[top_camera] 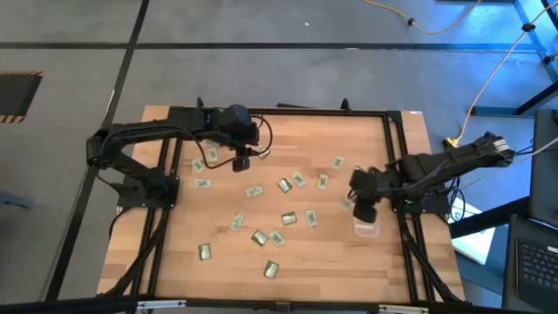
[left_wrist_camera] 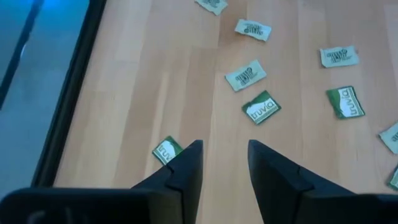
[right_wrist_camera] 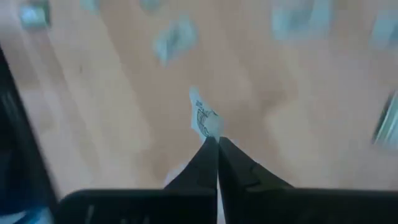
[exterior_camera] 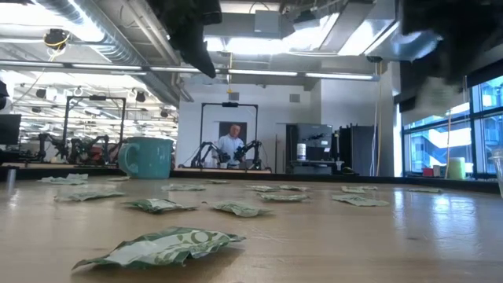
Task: Pick and place items into bin
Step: Put the white stevia packet into the transparent bin
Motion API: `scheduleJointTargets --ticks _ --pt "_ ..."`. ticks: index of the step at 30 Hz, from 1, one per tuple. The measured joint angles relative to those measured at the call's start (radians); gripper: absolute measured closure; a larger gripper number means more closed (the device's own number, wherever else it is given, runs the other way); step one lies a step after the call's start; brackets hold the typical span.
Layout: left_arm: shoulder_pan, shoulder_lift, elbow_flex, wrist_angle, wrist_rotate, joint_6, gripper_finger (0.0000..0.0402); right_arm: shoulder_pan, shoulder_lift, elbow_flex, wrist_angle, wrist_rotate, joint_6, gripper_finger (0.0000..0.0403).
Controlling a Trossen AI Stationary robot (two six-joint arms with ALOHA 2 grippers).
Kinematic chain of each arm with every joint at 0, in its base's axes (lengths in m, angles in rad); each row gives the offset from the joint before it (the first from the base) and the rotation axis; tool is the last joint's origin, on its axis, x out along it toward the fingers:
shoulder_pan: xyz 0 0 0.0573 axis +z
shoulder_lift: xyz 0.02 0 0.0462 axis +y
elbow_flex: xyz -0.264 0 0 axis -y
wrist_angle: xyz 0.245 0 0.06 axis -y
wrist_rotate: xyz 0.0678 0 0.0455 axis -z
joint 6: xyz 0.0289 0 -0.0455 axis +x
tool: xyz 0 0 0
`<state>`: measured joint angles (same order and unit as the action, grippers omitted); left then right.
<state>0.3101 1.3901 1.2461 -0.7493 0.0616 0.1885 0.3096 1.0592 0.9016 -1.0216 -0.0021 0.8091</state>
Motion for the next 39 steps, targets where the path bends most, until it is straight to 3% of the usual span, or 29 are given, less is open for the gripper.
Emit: scheduleJointTargets --ticks 6,12,20,28,39 --pt "-0.001 0.015 -0.001 -0.013 0.001 0.000 0.0288 0.116 0.006 0.000 -0.076 -0.080 0.289 0.0403" --pt "-0.001 0.020 -0.001 -0.010 0.002 0.000 0.0290 0.191 0.051 -0.054 -0.082 -0.102 0.432 0.0403" --pt "-0.001 0.020 -0.001 -0.011 0.002 -0.001 0.0293 0.212 0.094 -0.149 0.076 -0.124 0.443 0.0403" --pt "-0.001 0.020 -0.001 -0.011 0.003 -0.002 0.0295 0.212 0.113 -0.172 0.087 -0.125 0.439 0.0400" --pt "-0.001 0.020 -0.001 -0.011 0.002 -0.002 0.0297 0.212 0.113 -0.172 0.071 -0.123 0.419 0.0333"
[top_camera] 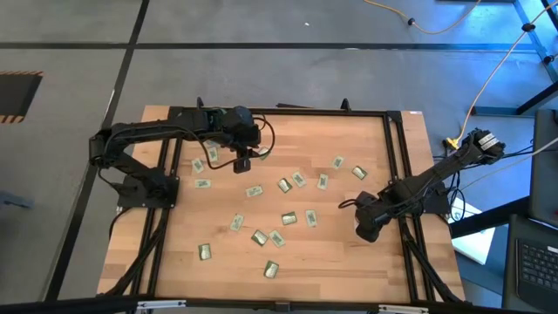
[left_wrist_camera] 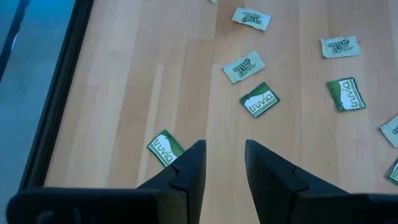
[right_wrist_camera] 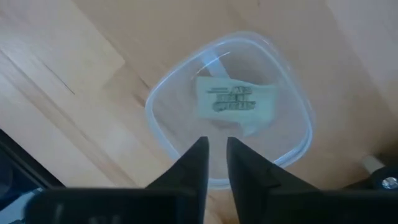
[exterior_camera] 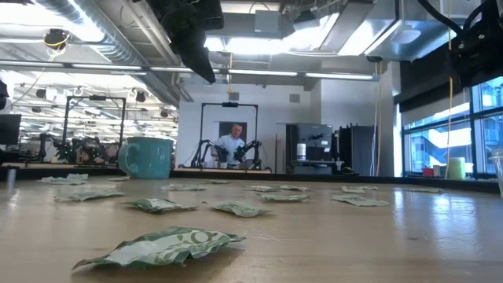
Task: Pick and place items into bin
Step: Put the white stevia packet into the transparent bin, then put the green stevia packet into the transparent bin
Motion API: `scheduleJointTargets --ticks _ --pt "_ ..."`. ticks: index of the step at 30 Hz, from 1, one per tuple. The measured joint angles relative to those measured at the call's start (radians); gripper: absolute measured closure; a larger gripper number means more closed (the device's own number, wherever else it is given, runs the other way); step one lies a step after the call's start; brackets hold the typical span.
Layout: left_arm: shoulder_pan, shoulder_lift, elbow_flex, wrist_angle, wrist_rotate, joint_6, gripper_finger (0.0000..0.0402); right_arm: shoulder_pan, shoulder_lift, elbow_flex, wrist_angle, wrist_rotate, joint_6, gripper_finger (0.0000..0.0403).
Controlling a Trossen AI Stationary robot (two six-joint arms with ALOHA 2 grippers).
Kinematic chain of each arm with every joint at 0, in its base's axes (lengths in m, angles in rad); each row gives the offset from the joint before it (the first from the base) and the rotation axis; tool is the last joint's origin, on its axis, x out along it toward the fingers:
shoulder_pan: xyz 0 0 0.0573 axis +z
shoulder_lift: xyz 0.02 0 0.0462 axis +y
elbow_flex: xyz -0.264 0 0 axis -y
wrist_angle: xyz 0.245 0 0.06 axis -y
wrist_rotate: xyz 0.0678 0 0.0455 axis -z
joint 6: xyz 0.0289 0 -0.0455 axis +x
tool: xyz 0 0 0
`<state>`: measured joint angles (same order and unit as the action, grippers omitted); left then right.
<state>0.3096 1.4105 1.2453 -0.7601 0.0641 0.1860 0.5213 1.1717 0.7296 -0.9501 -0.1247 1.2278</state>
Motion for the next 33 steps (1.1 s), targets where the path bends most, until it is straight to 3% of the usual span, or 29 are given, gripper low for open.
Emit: scheduleJointTargets --ticks 4,11,17,23,33 --pt "0.000 0.000 0.000 0.000 -0.008 0.003 0.0295 -0.002 0.000 0.016 -0.076 0.023 0.001 0.0309" --pt "0.006 -0.001 0.000 -0.049 -0.043 0.102 0.0302 -0.058 -0.026 0.083 -0.221 0.238 -0.056 0.0301" --pt "0.084 -0.072 -0.034 -0.012 0.037 0.066 0.0313 -0.141 -0.029 0.083 -0.220 0.348 -0.189 0.0301" --pt "0.137 -0.224 -0.228 0.191 0.144 0.026 0.0323 -0.247 -0.029 0.083 -0.179 0.405 -0.375 0.0301" --pt "0.165 -0.495 -0.631 0.554 0.202 -0.029 0.0323 -0.421 -0.036 0.082 -0.123 0.420 -0.648 0.0301"
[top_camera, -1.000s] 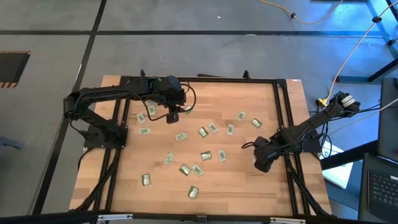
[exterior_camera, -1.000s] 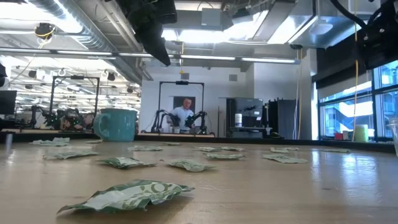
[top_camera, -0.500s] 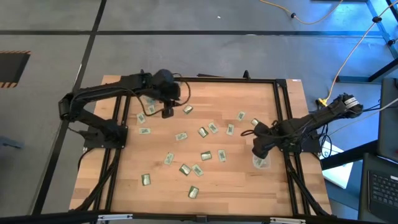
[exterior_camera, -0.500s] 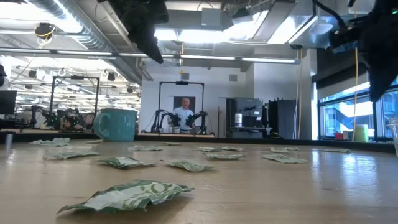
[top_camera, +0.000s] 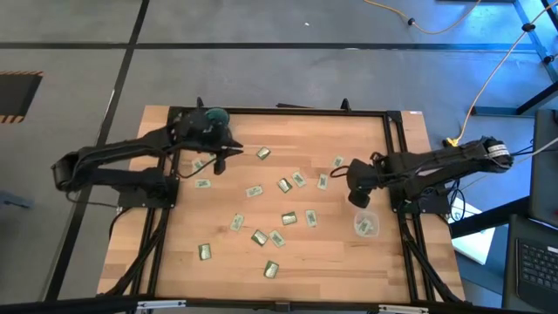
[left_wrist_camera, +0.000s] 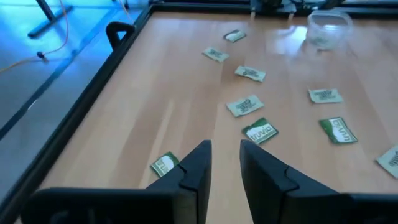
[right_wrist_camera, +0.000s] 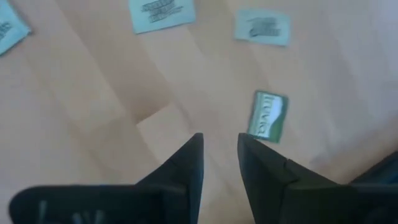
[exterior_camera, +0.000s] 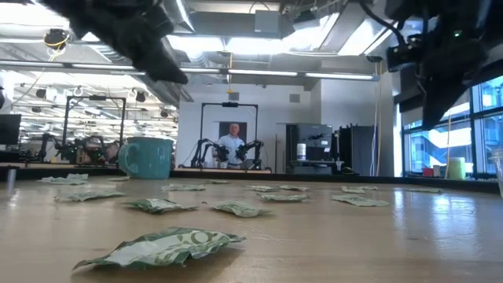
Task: Pick and place items into bin
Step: Put the green stevia packet into the transparent bin
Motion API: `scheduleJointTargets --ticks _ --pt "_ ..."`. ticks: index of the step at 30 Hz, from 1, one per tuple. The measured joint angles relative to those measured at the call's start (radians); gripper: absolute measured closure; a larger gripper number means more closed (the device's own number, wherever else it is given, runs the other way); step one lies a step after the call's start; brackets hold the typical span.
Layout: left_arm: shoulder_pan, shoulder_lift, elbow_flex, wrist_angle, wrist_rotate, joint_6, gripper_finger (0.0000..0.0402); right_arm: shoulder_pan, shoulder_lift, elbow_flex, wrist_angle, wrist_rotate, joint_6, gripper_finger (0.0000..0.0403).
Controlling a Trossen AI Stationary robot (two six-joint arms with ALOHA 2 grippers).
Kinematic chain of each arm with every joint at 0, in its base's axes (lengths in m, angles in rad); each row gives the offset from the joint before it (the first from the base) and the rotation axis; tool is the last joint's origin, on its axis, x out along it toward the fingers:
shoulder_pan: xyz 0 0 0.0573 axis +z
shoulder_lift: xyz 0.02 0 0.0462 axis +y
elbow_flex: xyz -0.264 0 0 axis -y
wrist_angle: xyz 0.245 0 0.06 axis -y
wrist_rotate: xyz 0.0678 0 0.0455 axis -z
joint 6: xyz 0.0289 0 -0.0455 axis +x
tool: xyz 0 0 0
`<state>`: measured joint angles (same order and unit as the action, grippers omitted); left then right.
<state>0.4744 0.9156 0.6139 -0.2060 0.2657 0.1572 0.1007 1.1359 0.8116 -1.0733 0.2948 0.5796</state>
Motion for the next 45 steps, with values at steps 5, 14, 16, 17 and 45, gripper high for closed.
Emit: scheduleJointTargets --ticks 5,14,16,17,45 --pt "0.000 -0.142 -0.132 0.049 -0.001 -0.033 0.0321 -0.033 -0.055 -0.001 -0.016 0.027 -0.039 0.0301" --pt "0.000 -0.392 -0.257 0.084 -0.008 -0.044 0.0318 -0.101 -0.216 -0.088 0.075 0.078 -0.004 0.0301" --pt "0.000 -0.425 -0.266 0.082 -0.009 -0.057 0.0318 -0.127 -0.224 -0.135 0.094 0.078 0.027 0.0301" --pt "0.000 -0.437 -0.268 0.083 -0.009 -0.064 0.0318 -0.141 -0.223 -0.157 0.100 0.078 0.049 0.0301" --pt "0.000 -0.458 -0.278 0.083 -0.011 -0.066 0.0322 -0.349 0.051 -0.349 0.365 -0.047 0.010 0.0301"
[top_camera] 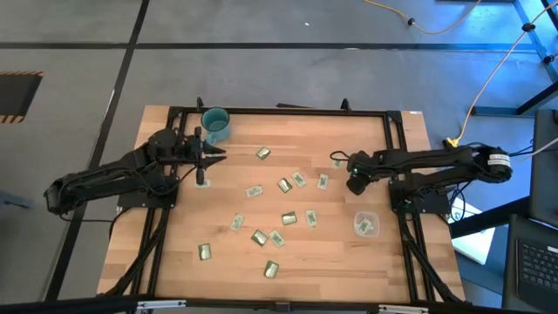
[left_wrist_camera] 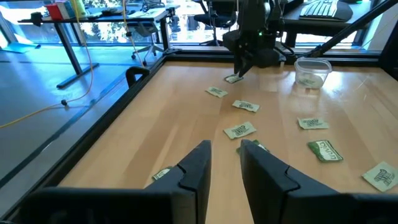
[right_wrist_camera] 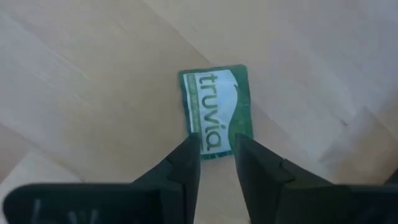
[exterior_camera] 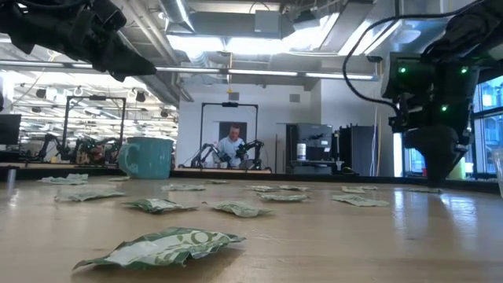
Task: Pick and place items into bin
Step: Put the green stevia packet into the transparent bin
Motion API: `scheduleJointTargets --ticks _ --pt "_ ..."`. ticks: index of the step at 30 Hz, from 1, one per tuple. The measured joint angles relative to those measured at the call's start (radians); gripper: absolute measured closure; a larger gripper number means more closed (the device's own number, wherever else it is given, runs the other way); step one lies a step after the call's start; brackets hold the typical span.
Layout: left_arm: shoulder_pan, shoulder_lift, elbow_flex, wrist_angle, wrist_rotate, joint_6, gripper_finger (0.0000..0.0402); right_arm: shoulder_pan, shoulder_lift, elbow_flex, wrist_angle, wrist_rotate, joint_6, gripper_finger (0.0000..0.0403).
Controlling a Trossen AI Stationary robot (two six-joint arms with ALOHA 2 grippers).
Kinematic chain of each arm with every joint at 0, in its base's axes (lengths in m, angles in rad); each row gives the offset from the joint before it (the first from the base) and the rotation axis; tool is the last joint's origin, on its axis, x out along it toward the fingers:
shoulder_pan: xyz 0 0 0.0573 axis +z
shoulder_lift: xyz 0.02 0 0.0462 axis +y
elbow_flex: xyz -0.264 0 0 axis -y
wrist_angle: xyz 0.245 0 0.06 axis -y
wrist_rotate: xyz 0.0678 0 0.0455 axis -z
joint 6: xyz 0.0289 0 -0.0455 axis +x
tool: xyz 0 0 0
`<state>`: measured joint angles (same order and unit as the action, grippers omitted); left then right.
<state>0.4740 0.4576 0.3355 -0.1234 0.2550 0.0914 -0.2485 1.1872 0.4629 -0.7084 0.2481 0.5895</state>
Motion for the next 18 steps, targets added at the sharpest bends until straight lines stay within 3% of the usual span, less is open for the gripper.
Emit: scheduleJointTargets --ticks 7,18 --pt "0.000 0.000 0.000 0.000 0.000 0.000 0.0320 -0.015 0.080 0.007 0.002 -0.027 0.002 0.0309" --pt "0.000 0.000 0.000 0.000 -0.007 0.000 0.0323 -0.018 0.080 0.008 -0.006 -0.027 0.000 0.0386"
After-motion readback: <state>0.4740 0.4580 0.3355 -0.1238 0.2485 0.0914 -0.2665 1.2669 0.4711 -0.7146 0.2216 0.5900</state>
